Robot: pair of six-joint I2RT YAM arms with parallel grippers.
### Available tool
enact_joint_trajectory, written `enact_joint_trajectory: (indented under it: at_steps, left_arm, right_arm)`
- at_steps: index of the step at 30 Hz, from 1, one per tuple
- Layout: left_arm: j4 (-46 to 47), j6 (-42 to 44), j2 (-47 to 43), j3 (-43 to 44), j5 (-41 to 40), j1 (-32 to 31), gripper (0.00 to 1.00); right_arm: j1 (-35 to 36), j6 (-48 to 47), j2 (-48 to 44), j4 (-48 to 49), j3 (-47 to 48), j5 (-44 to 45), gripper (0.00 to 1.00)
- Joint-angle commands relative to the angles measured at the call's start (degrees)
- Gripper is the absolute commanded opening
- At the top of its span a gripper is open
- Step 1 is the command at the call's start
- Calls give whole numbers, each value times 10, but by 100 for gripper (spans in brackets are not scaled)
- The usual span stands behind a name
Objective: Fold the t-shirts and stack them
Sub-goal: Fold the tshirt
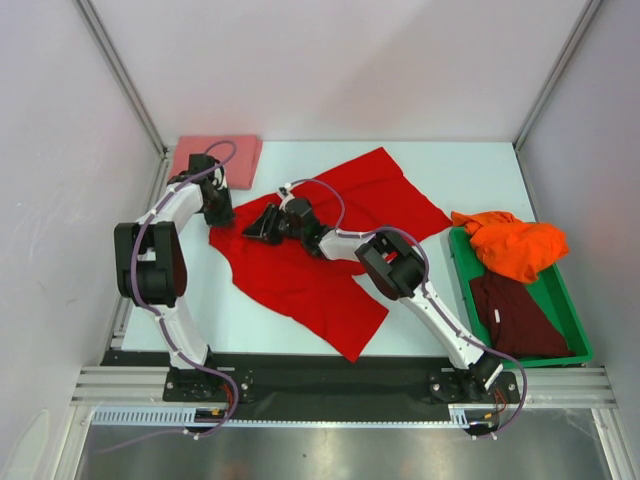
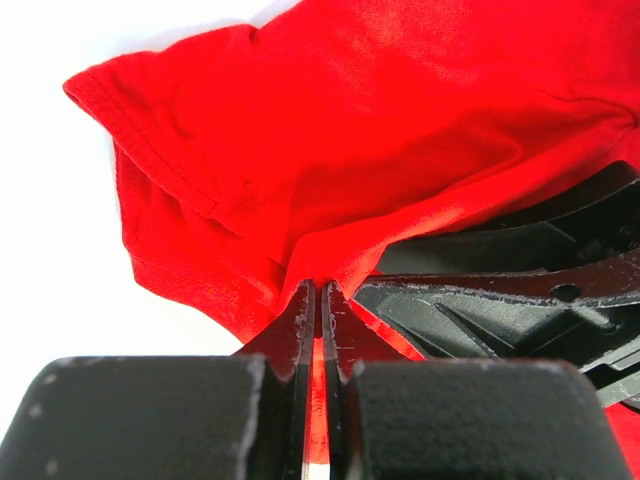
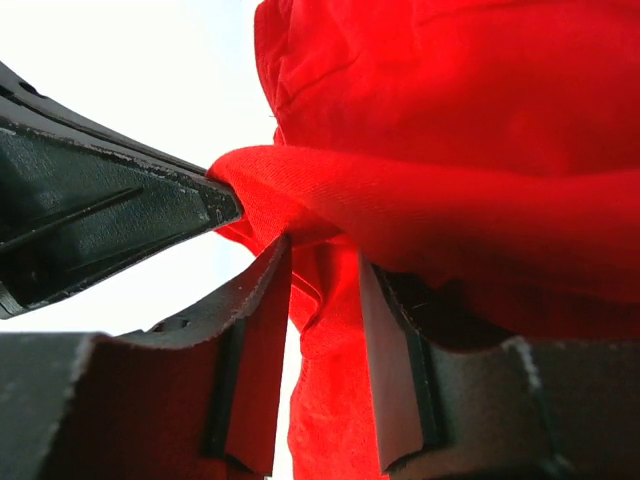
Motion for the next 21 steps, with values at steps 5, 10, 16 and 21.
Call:
enact_joint_trajectory:
  at_steps: [5,10,16,21]
  left_arm:
    - [10,-1,-7,17,4,1,4]
    - [10,-1,-14,12,5,2,4]
    - [12,-1,-15,9,12,1,4]
    - [13,-1,-16,8,13,2,4]
  right_arm:
    - [3,-8,-29,-68,-21,88,43]
    - [-3,-14,-20,-79,-10,103,43]
    - [-18,-31,-21,-80,-11,101,48]
    - [-28,-38,-29,-81,-27,104,52]
